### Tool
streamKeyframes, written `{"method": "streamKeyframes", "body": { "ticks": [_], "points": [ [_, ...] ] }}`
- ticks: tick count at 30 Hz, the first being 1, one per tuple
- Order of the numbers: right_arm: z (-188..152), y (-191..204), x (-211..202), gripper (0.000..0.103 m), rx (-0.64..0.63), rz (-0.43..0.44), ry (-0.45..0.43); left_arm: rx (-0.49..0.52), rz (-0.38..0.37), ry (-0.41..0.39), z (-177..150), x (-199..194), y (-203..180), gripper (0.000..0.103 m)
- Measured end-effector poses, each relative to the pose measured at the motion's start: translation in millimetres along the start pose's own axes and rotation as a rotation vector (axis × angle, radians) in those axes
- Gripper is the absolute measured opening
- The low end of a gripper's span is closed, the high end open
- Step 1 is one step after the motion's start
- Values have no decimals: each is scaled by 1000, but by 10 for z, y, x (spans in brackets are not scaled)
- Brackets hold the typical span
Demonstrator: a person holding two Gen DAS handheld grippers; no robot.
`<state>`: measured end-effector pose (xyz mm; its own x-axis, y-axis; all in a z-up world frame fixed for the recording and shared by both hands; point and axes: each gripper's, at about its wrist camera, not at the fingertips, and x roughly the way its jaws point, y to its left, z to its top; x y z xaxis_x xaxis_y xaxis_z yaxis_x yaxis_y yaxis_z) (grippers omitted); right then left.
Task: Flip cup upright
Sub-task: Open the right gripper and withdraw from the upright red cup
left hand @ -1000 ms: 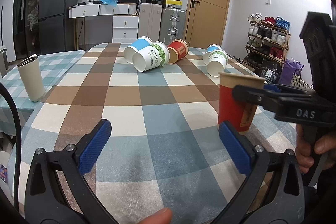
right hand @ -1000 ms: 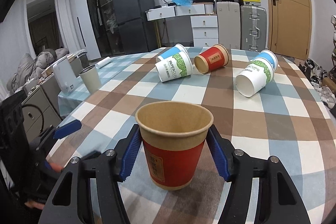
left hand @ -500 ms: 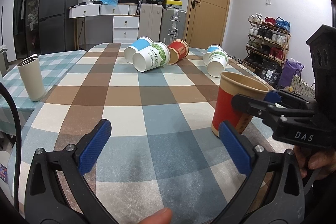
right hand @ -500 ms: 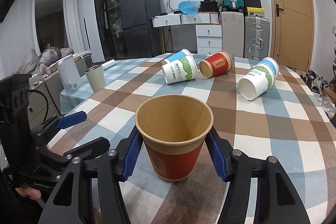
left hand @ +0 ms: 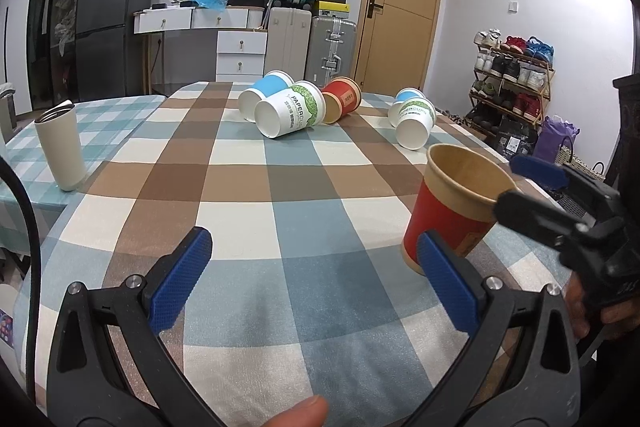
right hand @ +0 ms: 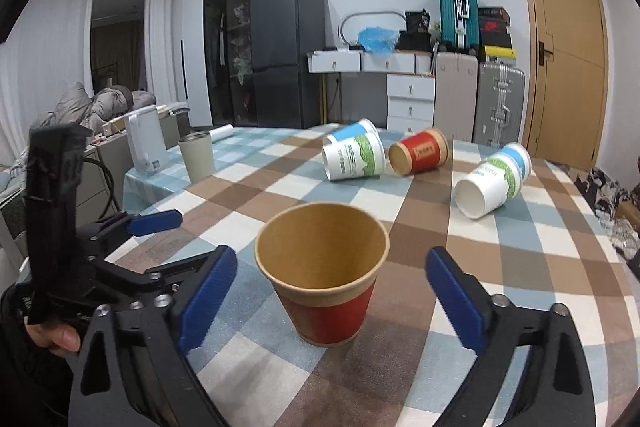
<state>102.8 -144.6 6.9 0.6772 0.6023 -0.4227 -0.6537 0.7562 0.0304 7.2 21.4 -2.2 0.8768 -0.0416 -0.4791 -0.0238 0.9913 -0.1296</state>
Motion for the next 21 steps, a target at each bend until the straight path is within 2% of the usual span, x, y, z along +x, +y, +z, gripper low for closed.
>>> {"method": "streamKeyframes", "body": {
  "ticks": [2, 7, 21],
  "points": [
    [-8, -52, -67, 103, -3, 10, -16, 7, 3, -8, 1, 5, 5, 102],
    [-55, -186, -240, 103, -11, 23, -76, 38, 9, -33, 5, 22, -73, 102],
    [-174, -334, -306, 103, 29, 59, -84, 70, -22, -55, -30, 27, -195, 102]
  ]
}}
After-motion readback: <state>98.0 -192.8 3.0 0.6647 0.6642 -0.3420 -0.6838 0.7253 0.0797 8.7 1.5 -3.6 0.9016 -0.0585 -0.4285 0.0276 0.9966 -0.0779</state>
